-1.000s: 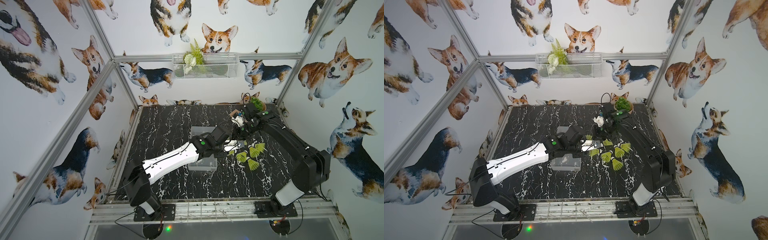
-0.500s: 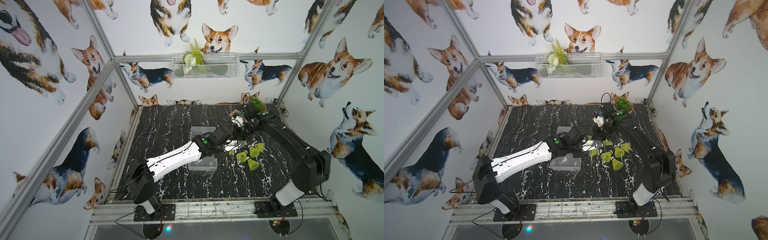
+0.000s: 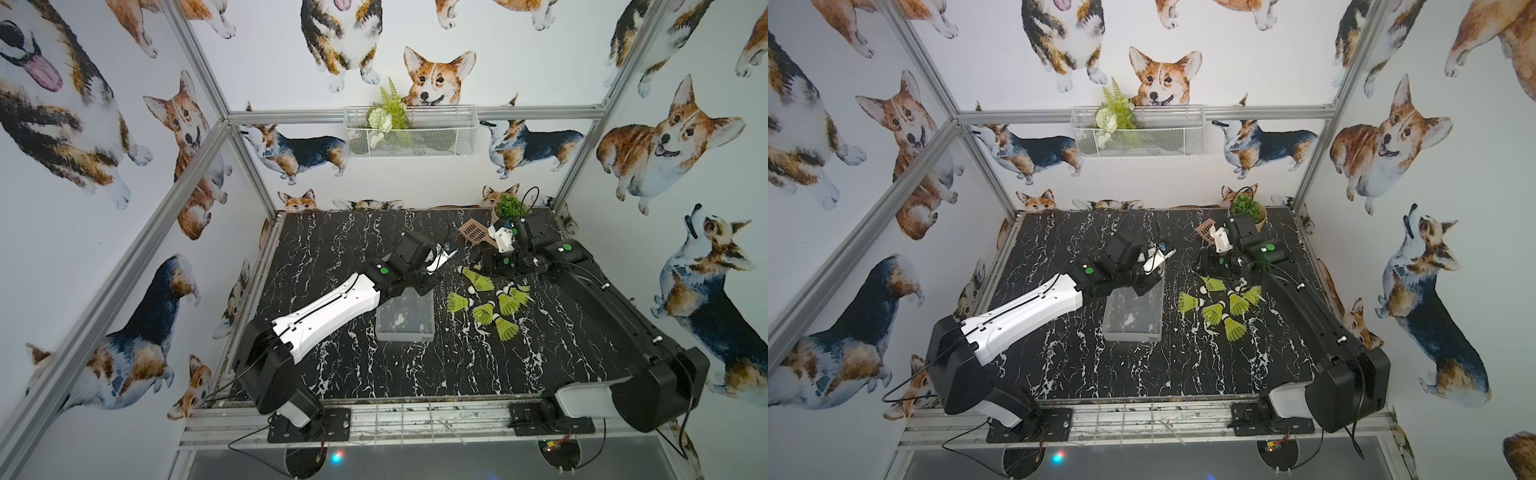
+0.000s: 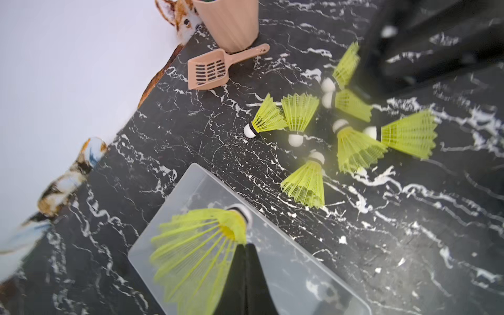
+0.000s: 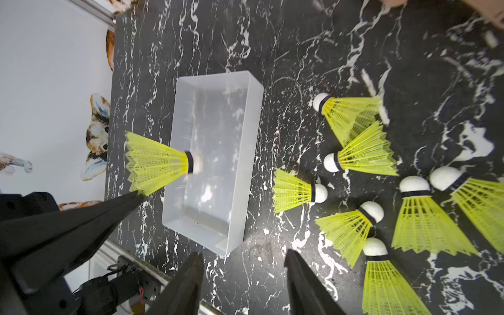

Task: Put the shuttlecocks into the storage box
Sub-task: Place the shuttlecock in the storage box.

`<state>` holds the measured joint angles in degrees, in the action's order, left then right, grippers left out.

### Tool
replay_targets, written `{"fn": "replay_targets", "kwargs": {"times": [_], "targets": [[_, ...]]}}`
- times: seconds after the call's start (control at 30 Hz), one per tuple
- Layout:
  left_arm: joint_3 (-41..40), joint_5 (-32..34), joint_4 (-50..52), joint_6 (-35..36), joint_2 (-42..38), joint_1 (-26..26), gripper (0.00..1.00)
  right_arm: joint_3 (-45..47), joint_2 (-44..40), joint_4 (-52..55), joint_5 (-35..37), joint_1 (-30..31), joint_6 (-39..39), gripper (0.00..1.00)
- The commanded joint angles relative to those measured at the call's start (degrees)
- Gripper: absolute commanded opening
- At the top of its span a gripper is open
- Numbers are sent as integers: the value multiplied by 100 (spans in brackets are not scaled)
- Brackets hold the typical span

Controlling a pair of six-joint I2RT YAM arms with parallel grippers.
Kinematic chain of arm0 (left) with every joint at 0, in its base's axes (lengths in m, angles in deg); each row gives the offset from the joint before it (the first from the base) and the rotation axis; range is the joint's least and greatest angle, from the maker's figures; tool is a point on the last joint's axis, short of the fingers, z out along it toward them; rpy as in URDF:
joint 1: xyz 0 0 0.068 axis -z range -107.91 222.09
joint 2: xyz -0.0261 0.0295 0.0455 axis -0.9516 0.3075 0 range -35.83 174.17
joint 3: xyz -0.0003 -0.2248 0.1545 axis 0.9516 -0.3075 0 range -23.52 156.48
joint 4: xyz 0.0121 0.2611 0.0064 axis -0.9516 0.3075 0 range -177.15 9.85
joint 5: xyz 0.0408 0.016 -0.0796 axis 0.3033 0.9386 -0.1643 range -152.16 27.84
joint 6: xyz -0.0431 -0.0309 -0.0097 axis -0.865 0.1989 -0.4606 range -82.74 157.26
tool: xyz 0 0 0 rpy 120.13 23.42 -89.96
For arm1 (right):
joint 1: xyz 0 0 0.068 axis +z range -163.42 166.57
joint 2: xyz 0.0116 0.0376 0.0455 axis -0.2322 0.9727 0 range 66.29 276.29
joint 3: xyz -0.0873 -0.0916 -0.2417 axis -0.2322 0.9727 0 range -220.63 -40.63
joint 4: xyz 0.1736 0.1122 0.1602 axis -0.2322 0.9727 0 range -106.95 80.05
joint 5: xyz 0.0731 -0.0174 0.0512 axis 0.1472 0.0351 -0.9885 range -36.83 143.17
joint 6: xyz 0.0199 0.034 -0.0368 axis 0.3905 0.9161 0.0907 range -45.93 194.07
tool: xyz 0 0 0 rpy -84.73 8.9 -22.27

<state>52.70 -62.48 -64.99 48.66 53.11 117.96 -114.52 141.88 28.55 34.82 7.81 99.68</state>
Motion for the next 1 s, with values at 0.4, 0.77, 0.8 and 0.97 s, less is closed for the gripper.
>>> {"fn": "replay_targets", "kwargs": {"times": [0.4, 0.77, 0.8, 0.97], "targets": [[-779, -1835, -1268, -4639, -52, -1727, 0, 1062, -732, -1333, 443, -46, -136, 55], [-577, -2018, -1238, -4919, 756, -1836, 0, 1269, -1003, -1456, 429, -48, -172, 55], [-535, -2056, -1279, -4911, 860, -1833, 0, 1294, -1003, -1451, 435, -53, -183, 55], [-277, -2104, -1327, -4919, 1328, -1848, 0, 1393, -993, -1447, 414, -50, -169, 55]]}}
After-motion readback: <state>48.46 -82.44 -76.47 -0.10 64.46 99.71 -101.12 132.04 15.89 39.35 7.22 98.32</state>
